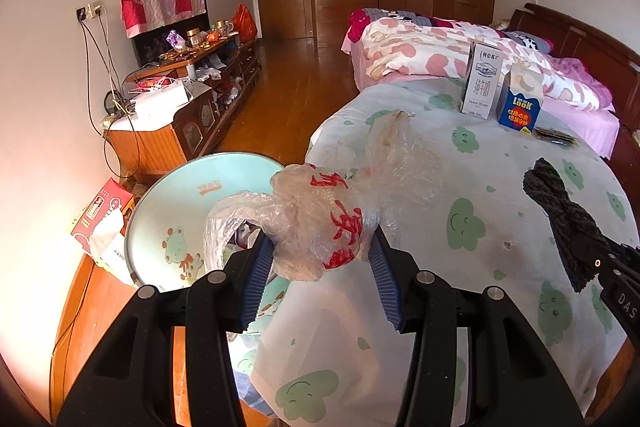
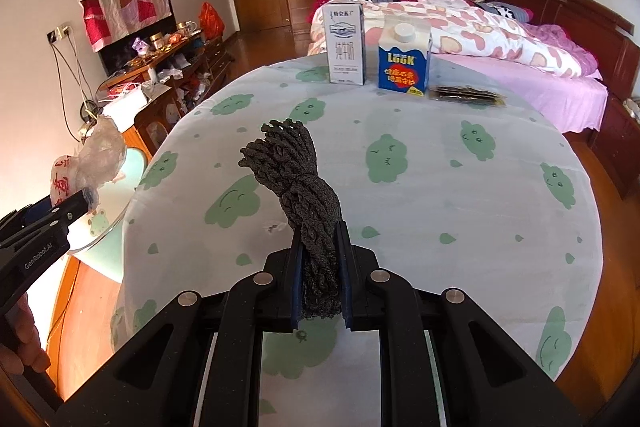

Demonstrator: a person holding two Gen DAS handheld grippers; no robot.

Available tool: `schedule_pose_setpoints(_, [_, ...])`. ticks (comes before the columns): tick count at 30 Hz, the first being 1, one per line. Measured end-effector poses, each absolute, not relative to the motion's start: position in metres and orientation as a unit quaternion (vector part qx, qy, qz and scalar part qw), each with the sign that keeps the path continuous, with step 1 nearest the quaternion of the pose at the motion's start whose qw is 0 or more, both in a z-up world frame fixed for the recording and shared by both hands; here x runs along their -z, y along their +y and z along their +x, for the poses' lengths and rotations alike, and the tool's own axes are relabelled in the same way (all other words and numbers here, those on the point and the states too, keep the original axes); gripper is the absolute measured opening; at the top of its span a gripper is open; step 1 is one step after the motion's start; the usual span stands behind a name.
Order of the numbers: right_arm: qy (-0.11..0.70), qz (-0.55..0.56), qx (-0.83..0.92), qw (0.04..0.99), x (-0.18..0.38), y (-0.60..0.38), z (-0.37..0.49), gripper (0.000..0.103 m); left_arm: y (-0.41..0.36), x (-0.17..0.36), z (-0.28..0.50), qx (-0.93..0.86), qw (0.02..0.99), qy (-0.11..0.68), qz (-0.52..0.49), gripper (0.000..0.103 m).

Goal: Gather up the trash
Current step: 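Carry the clear bag and black scrubber over the bin with both grippers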

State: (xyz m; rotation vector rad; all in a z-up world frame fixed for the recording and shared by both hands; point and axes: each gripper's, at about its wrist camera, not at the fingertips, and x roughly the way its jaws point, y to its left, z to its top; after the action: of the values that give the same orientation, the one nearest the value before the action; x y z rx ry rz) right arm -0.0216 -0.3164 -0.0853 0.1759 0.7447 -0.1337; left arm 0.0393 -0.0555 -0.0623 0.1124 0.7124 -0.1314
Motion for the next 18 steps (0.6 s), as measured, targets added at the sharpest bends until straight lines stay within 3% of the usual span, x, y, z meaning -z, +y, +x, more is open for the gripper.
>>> schedule_pose_setpoints(18, [0.355, 0.061, -0.004, 0.933, 0.071, -0.24, -0.007, 0.016, -0.002, 0.063, 0.05, 0.016, 0.937, 0.348, 0.017, 0.048])
